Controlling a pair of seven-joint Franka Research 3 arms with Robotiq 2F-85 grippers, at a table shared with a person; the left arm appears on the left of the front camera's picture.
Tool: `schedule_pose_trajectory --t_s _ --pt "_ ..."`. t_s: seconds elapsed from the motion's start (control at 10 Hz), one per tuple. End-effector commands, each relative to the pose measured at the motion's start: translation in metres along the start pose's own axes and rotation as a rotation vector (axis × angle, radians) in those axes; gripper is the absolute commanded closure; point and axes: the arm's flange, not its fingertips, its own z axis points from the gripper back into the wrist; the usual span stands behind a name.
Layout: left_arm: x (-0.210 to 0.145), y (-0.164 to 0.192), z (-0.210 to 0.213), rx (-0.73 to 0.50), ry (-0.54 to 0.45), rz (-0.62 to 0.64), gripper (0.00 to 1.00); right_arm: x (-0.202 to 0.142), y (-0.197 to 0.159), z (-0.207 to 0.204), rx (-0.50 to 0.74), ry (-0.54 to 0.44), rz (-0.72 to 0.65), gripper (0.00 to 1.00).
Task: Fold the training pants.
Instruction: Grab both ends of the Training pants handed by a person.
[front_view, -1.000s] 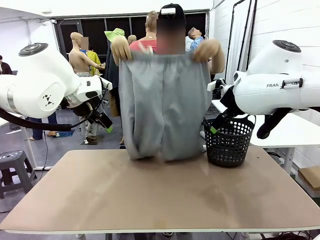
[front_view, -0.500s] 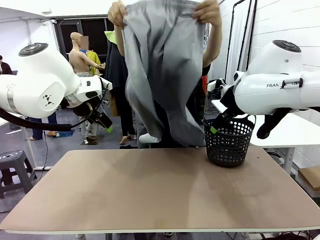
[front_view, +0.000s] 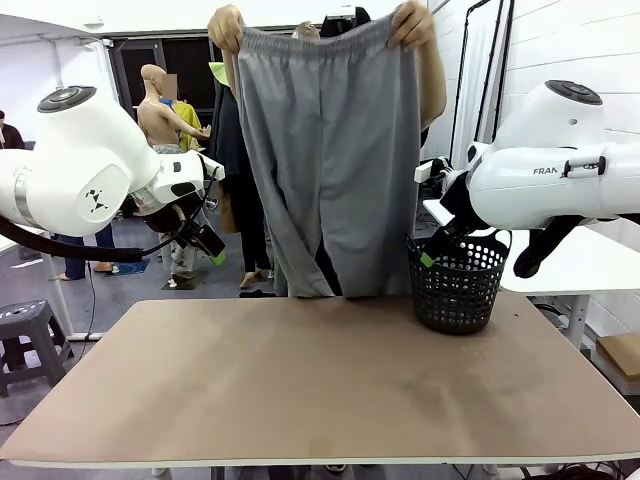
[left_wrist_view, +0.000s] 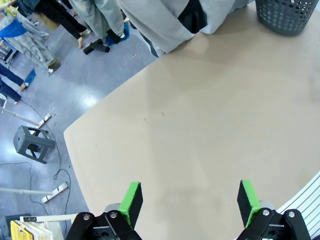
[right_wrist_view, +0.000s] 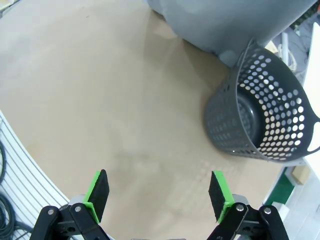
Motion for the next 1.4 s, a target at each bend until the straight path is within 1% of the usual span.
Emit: schedule_pose_trajectory --t_s 0.0,1.3 --pt "0.0003 -0.0007 0.0006 -0.002 -0.002 -0.001 0.0 0.0006 -0.0003 0.0001 -0.002 -0.005 0.001 0.0" --pt "0.0003 -0.0007 0.0006 -0.002 -0.002 -0.001 0.0 0.0006 -0.0003 0.0001 -0.002 -0.005 0.001 0.0"
